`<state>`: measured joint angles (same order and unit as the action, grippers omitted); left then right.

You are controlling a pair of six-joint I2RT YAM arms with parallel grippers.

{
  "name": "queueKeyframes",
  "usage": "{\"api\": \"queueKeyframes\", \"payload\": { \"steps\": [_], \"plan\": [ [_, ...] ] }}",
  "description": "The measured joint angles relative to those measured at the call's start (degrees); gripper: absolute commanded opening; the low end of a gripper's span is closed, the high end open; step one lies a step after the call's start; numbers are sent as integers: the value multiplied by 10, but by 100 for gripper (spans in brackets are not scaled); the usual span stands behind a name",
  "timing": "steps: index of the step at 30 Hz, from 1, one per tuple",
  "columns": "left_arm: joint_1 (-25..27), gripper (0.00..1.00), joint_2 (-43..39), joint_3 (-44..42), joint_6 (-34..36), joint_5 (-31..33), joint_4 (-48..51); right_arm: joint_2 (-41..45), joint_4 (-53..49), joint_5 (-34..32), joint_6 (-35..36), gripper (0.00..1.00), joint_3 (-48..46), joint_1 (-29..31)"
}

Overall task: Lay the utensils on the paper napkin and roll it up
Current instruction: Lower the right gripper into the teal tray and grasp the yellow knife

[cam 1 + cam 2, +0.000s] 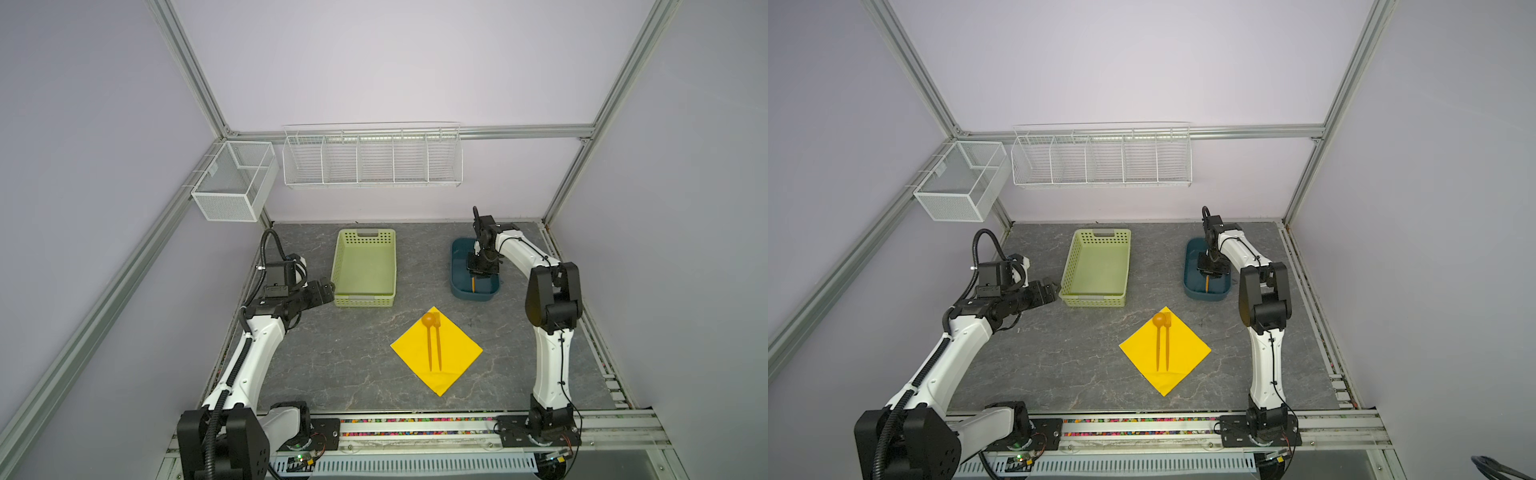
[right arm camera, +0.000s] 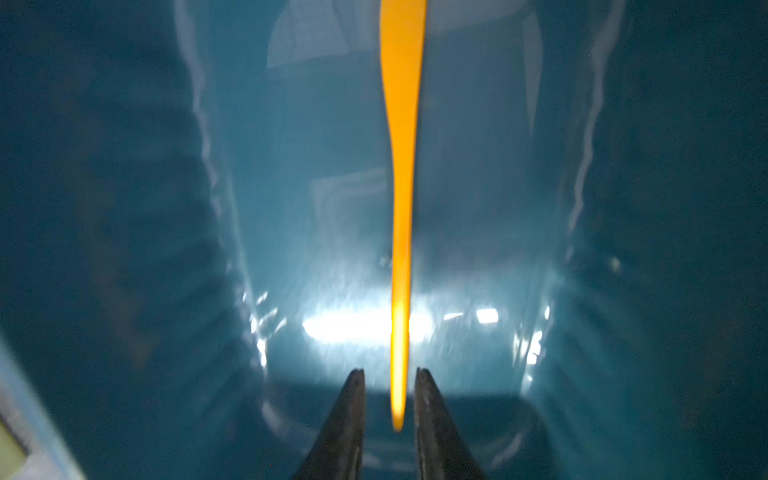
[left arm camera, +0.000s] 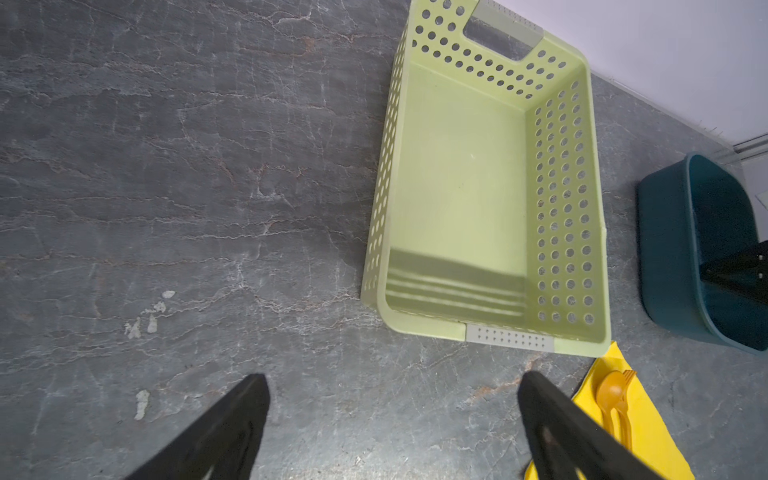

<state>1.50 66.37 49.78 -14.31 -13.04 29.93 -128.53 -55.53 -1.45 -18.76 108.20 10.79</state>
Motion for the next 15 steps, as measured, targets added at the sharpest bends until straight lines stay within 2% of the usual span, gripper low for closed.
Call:
{"api": "queueKeyframes", "payload": {
  "steps": [10,15],
  "plan": [
    [0,95,7,3,5,15,8,-85,-8,-2,9,24,116,-25],
    [0,95,12,4,7,16,12,-104,-9,3,12,24,137,-25]
  ]
}}
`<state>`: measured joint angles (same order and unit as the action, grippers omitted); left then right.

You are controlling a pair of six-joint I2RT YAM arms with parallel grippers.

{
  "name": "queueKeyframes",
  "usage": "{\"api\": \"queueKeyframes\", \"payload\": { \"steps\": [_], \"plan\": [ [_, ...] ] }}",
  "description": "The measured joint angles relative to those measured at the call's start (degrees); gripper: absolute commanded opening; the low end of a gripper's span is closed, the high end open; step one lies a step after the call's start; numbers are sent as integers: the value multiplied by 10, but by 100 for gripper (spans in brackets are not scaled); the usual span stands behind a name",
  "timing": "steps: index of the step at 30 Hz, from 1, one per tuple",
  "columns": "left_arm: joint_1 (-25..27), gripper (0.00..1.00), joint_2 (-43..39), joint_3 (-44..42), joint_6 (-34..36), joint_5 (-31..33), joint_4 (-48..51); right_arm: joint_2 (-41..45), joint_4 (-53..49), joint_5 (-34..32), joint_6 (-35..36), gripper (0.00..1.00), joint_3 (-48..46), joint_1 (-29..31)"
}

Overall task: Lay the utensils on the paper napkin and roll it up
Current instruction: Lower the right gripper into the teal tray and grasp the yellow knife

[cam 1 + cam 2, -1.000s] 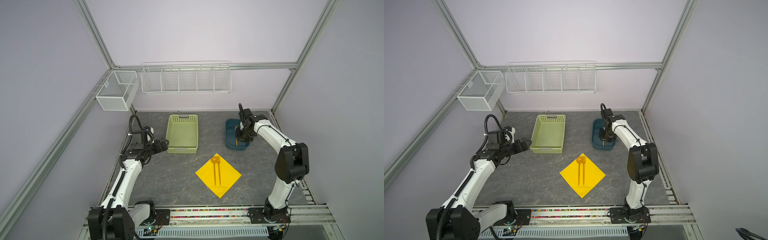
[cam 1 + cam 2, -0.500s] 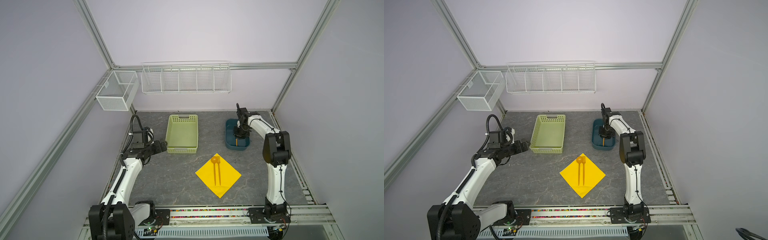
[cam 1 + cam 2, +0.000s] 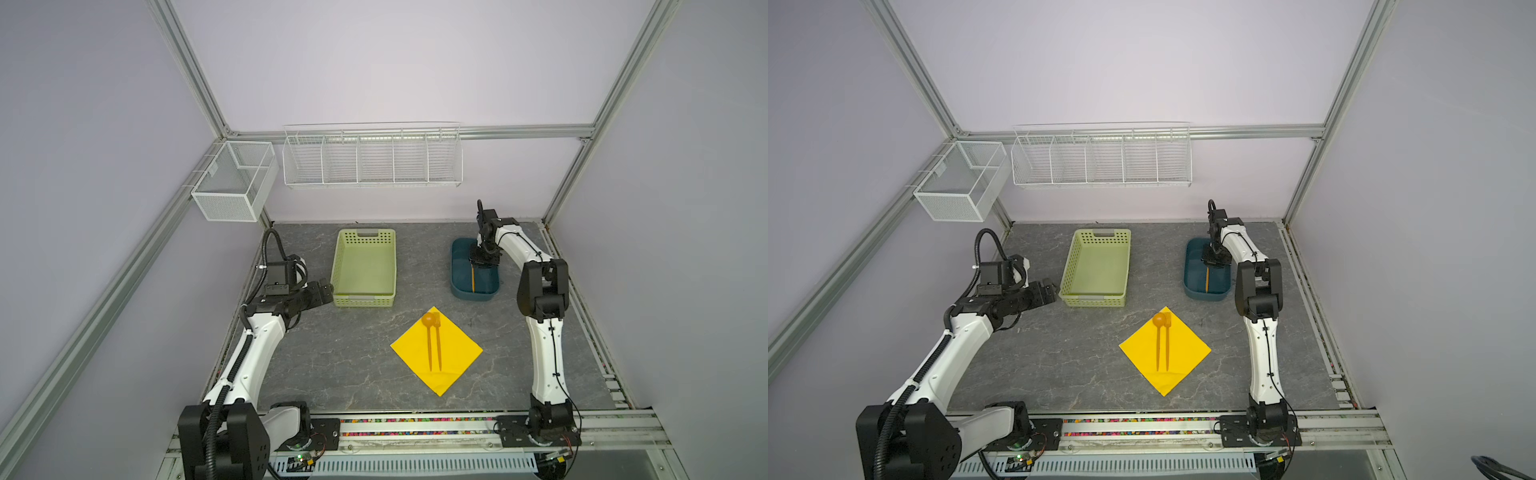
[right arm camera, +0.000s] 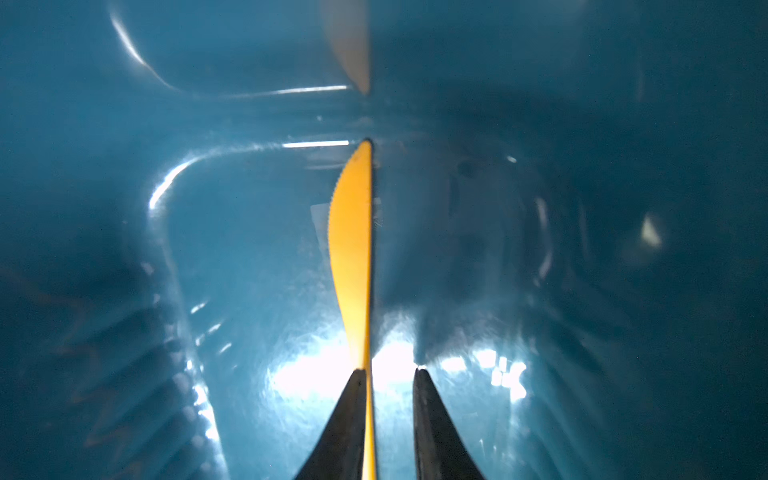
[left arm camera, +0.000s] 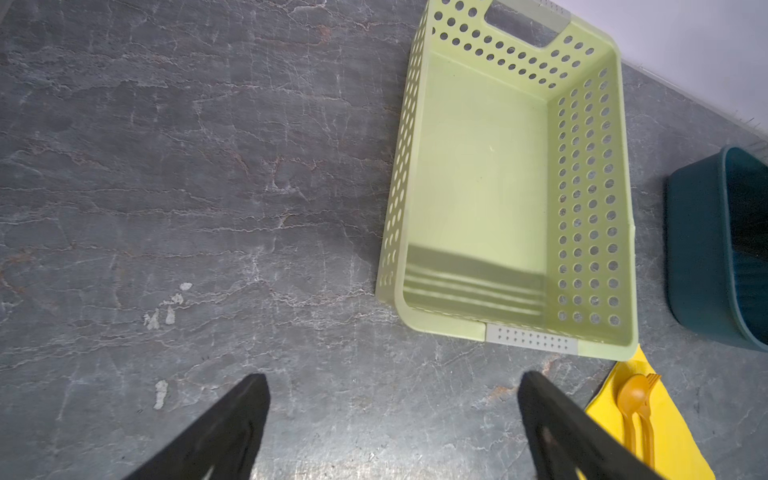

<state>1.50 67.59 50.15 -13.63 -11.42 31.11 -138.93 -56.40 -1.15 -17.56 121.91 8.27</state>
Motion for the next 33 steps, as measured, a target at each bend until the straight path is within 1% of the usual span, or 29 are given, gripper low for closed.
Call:
{"api": "queueKeyframes", "payload": {
  "steps": [13,19,33],
  "plan": [
    [0,95,1,2,3,1,5,-9,0,26,0,21,5,0],
    [0,95,1,2,4,1,5,-9,-2,27,0,20,5,1],
    [0,95,1,3,4,1,5,-18,-26,-23,0,18,16,19]
  ]
}}
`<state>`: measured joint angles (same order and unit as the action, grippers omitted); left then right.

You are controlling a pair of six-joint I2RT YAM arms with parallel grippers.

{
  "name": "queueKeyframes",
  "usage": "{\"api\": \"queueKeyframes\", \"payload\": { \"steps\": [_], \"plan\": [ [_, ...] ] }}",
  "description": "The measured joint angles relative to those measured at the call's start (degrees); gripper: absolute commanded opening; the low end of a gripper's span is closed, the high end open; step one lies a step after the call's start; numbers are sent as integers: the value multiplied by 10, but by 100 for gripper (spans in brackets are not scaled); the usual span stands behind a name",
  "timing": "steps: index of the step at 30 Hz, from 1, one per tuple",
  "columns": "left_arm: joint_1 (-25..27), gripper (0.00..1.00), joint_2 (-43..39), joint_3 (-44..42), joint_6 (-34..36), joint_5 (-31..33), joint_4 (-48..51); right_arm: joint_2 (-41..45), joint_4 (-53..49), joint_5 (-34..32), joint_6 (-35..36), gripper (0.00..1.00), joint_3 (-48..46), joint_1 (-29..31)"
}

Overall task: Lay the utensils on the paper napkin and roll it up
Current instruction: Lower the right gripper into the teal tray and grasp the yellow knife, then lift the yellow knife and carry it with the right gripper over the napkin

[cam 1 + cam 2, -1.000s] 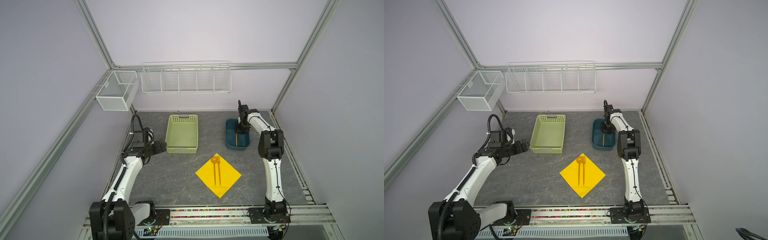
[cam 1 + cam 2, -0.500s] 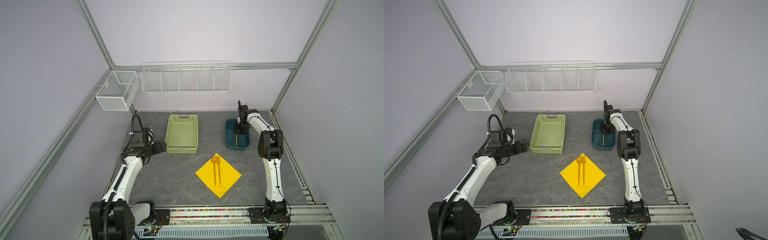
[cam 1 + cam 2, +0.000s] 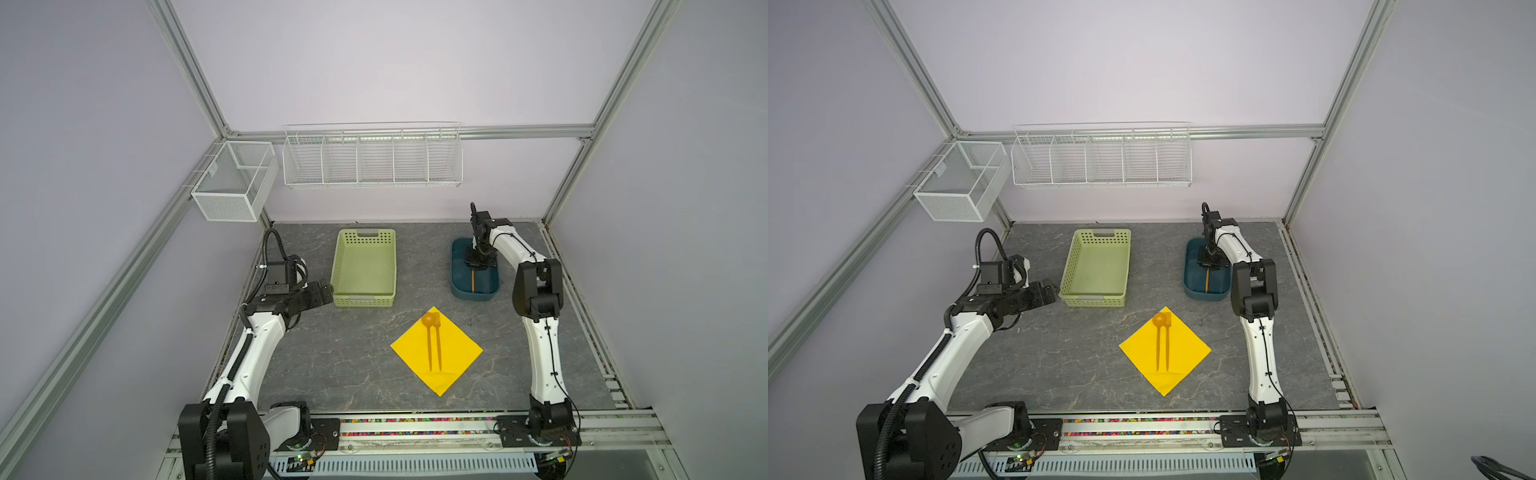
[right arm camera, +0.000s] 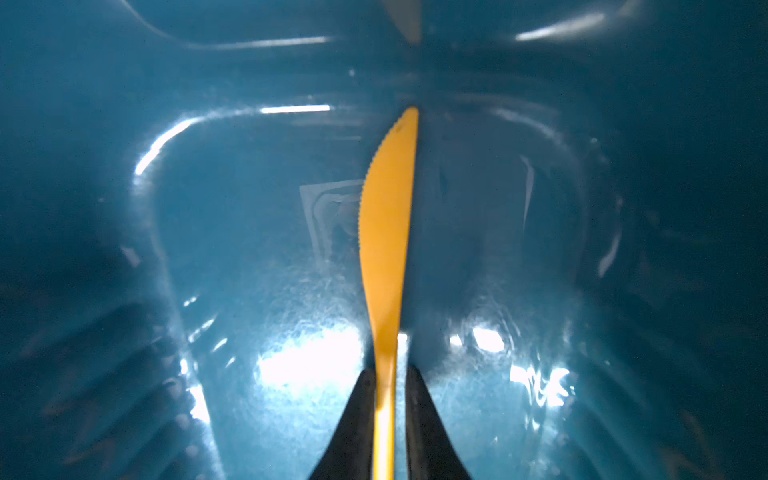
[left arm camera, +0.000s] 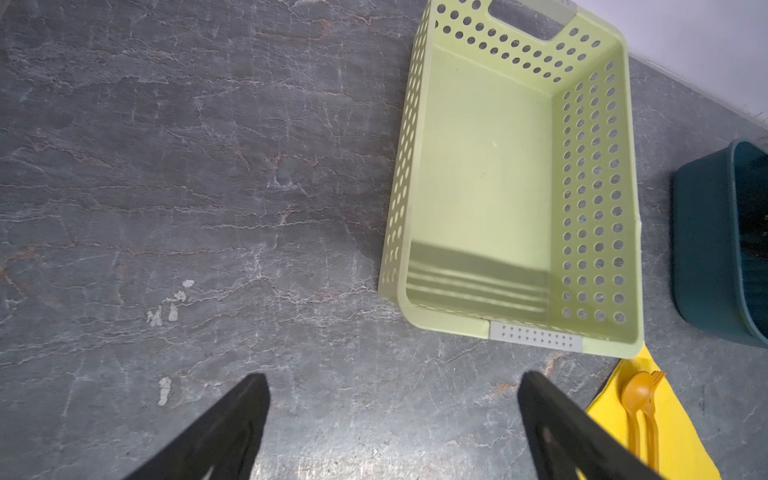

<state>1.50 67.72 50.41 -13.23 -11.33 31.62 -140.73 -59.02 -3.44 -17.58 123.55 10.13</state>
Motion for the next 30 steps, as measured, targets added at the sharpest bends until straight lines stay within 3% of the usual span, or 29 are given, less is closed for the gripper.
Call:
{"api": "queueKeyframes", "payload": {
  "steps": [30],
  "plan": [
    [0,95,-30,3,0,-8,-6,18,-53,-11,-6,11,15,8]
  ]
}}
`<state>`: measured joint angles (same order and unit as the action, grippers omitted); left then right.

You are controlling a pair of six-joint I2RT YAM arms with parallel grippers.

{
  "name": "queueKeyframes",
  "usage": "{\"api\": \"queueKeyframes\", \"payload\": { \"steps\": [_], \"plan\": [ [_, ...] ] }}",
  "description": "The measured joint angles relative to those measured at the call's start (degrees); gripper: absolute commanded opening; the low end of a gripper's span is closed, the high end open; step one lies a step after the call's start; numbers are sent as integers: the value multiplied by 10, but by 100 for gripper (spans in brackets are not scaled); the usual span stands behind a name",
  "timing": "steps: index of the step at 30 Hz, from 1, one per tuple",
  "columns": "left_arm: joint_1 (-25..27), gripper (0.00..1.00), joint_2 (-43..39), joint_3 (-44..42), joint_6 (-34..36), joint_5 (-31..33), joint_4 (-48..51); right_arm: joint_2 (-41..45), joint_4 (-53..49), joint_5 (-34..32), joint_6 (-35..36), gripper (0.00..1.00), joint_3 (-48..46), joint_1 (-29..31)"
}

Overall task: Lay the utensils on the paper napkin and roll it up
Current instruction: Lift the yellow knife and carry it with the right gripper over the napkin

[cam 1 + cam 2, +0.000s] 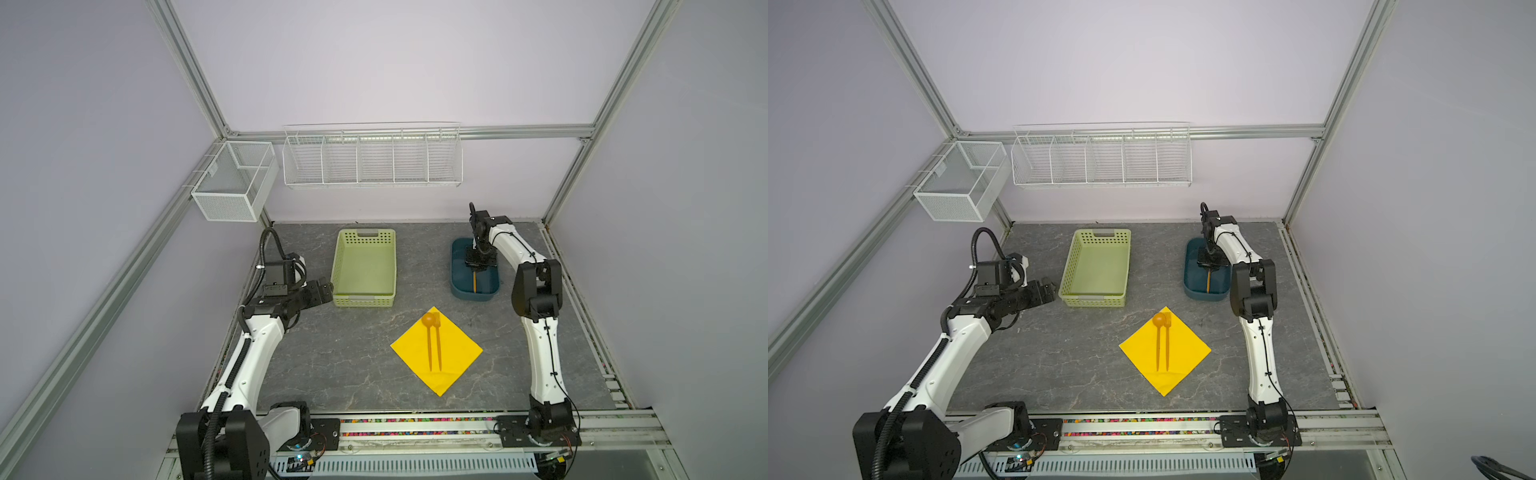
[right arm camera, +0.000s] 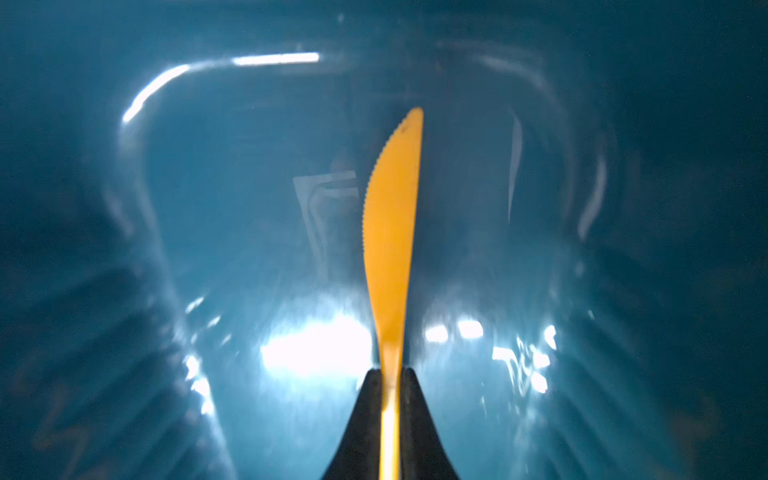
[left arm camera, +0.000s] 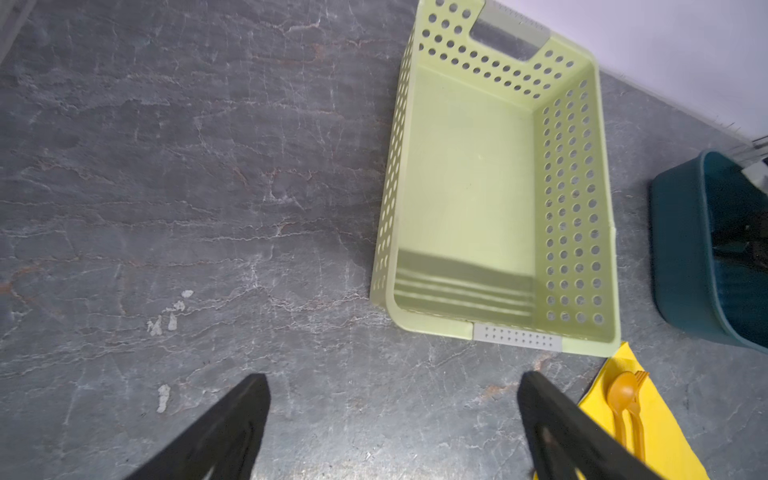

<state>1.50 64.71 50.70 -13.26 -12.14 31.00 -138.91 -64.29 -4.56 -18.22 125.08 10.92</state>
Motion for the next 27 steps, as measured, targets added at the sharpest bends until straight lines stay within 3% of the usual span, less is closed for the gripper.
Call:
{"api": "queueKeyframes", "payload": {
  "steps": [11,27],
  "plan": [
    [0,95,-53,0,0,-27,5,170,-18,-13,-12,11,-65,38],
    [0,94,-125,-44,-13,-90,5,386,18,-19,-75,11,-341,113]
  ]
}}
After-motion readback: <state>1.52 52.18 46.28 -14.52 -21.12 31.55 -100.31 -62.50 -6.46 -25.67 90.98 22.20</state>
